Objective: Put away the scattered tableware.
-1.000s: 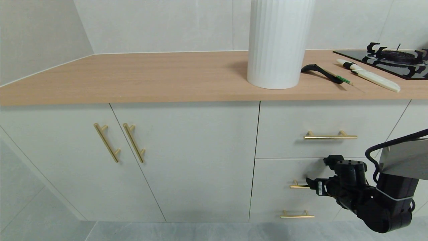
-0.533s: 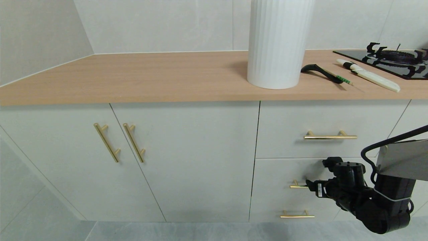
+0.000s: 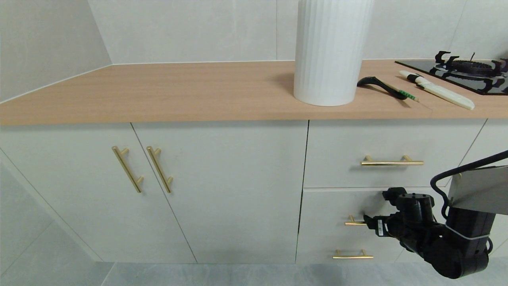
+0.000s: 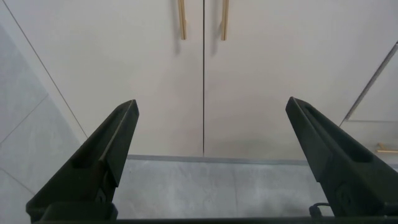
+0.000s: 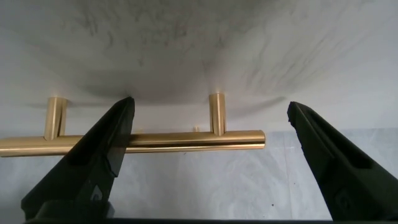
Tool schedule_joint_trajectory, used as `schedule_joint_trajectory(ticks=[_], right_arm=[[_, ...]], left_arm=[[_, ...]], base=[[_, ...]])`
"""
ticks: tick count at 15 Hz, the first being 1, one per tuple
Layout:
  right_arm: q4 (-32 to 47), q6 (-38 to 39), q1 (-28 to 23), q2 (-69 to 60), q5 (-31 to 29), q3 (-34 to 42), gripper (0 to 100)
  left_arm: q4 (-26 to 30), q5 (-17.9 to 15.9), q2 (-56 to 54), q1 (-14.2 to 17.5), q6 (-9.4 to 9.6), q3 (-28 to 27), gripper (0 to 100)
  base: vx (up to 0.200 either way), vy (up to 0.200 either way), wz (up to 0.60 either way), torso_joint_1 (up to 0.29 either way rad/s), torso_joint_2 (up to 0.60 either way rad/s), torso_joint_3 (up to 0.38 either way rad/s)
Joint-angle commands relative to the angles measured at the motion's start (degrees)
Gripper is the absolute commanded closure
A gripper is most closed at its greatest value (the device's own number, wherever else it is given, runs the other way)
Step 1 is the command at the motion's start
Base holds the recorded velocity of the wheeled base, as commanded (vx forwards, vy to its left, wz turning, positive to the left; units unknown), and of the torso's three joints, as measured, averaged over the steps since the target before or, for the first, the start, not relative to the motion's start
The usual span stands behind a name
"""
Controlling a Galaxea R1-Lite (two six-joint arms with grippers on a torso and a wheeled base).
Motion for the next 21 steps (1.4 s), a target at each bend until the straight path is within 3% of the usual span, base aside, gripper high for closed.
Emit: schedule_joint_trajectory(ticks=[1, 3, 6, 8, 9, 10, 11, 15, 21], right_arm=[[0.4, -0.9, 0.1, -0.7, 0.0, 1.1, 0], [4.7, -3.7, 0.5, -6.2, 0.6, 5.4, 0], [20.9, -4.6, 2.5, -22.2, 0.9, 7.0, 0], [37.7, -4.4, 5.5, -36.2, 1.7, 4.0, 0], [42.1, -4.2, 6.4, -39.5, 1.8, 2.7, 0], [52.9, -2.9, 7.9, -47.3, 1.9, -1.1, 0], [57.5, -1.3, 8.9, -50.9, 1.9, -3.3, 0], [58.4, 2.3, 10.7, -51.6, 1.6, -5.4, 0], [43.0, 6.6, 9.8, -36.5, -1.6, -3.4, 0]], left_arm=[[0.0, 0.1, 0.0, 0.0, 0.04, 0.0, 0], [0.0, 0.0, 0.0, 0.0, -0.04, 0.0, 0], [0.0, 0.0, 0.0, 0.0, 0.04, 0.0, 0], [0.0, 0.0, 0.0, 0.0, -0.04, 0.0, 0], [0.0, 0.0, 0.0, 0.0, -0.04, 0.0, 0], [0.0, 0.0, 0.0, 0.0, 0.04, 0.0, 0], [0.0, 0.0, 0.0, 0.0, -0.04, 0.0, 0], [0.0, 0.0, 0.0, 0.0, -0.04, 0.0, 0], [0.0, 0.0, 0.0, 0.0, -0.04, 0.0, 0]], base=[[0.000, 0.000, 0.00, 0.000, 0.00, 0.000], [0.000, 0.000, 0.00, 0.000, 0.00, 0.000], [0.000, 0.000, 0.00, 0.000, 0.00, 0.000], [0.000, 0.000, 0.00, 0.000, 0.00, 0.000], [0.000, 0.000, 0.00, 0.000, 0.00, 0.000], [0.000, 0.000, 0.00, 0.000, 0.00, 0.000], [0.000, 0.000, 0.00, 0.000, 0.00, 0.000], [0.000, 0.000, 0.00, 0.000, 0.00, 0.000], [0.000, 0.000, 0.00, 0.000, 0.00, 0.000]])
